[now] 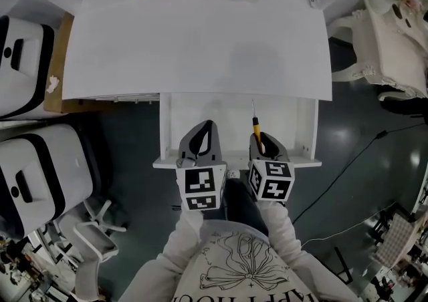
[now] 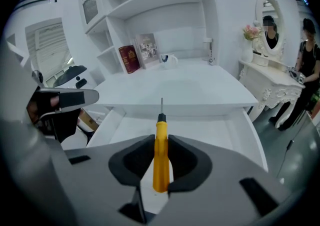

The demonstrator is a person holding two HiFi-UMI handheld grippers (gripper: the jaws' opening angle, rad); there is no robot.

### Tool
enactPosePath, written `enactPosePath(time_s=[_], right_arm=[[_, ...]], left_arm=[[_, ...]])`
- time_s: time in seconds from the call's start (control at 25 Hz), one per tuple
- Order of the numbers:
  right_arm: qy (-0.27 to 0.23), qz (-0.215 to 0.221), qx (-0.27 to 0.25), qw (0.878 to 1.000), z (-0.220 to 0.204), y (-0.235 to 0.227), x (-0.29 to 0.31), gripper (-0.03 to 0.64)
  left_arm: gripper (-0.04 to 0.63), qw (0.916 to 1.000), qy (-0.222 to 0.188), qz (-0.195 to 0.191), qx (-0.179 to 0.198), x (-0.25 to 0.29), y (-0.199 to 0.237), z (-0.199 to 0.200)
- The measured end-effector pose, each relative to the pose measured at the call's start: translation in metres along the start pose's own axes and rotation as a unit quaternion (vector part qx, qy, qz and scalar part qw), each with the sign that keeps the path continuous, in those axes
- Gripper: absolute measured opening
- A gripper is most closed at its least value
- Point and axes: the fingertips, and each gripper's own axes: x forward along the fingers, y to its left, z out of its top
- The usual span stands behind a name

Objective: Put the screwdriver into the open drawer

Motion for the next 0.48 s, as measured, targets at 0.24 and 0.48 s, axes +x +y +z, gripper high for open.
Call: enactPosePath(time_s=[0.24, 0.48], right_arm=[[0.032, -0.001, 0.007, 0.999, -0.018, -0.003, 0.028, 0.08], [0.064, 0.001, 0.013, 0.998, -0.027, -0.002, 0.057, 0.08]], left_arm=[[0.006, 0.9998, 0.018, -0.001, -0.006, 0.018, 0.009, -0.014], [0.006, 0.9994, 0.033, 0.001, -0.011, 0.032, 0.019, -0.022]])
